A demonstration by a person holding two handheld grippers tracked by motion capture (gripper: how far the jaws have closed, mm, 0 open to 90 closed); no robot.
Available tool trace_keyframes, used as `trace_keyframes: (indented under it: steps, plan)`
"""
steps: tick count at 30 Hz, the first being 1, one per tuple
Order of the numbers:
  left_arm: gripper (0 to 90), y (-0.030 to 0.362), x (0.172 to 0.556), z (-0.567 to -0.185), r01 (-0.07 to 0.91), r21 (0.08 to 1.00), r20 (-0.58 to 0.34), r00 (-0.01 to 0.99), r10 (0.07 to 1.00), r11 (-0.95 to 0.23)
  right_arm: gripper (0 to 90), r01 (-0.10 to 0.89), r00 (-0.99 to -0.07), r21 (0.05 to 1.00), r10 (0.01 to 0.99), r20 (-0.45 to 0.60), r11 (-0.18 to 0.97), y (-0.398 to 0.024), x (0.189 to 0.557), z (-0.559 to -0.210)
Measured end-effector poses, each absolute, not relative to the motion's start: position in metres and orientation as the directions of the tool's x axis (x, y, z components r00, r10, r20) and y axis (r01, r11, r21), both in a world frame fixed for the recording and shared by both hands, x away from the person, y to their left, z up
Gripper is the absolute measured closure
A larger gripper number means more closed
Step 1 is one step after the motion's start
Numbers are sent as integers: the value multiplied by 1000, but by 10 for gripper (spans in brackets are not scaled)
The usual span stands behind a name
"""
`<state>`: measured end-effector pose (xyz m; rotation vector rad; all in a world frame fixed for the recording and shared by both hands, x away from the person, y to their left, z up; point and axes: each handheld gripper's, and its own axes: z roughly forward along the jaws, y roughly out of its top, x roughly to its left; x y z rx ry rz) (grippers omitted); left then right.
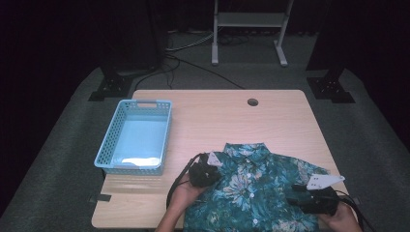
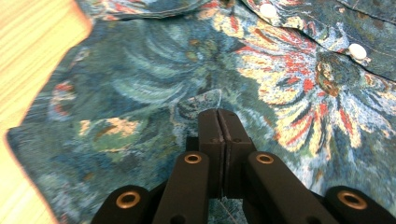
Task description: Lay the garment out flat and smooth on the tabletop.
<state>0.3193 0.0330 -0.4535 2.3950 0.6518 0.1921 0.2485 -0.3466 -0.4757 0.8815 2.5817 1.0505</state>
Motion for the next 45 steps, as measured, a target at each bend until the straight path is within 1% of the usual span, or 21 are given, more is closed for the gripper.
trace_keyframes:
  steps: [11, 14, 22, 26, 32, 36, 41, 45]
  plan:
    - [899, 49, 317, -436, 401, 647, -3, 852, 524, -649, 450, 462, -788, 674, 616, 13, 577, -353, 243, -474]
    - [899, 59, 316, -430, 413, 664, -14, 840, 542, -623, 449, 463, -786, 672, 618, 11, 577, -354, 242, -474]
    - [898, 87, 315, -417, 425, 685, 6, 809, 588, -592, 447, 463, -789, 660, 614, 2, 592, -354, 243, -472]
    - [898, 105, 314, -413, 444, 711, -2, 777, 630, -545, 447, 465, -788, 661, 615, 6, 589, -354, 243, -472]
    - [893, 128, 309, -410, 464, 722, 4, 740, 673, -514, 446, 473, -785, 654, 619, 8, 591, -353, 243, -472]
    - [865, 140, 307, -409, 477, 726, 1, 720, 694, -495, 443, 477, -785, 648, 620, 9, 594, -352, 244, -471]
    - [752, 152, 302, -408, 490, 730, 10, 689, 724, -477, 430, 476, -784, 647, 621, 4, 596, -351, 243, -471]
    - [724, 155, 300, -406, 491, 736, 2, 687, 727, -466, 426, 478, -782, 647, 624, 4, 594, -351, 243, -471]
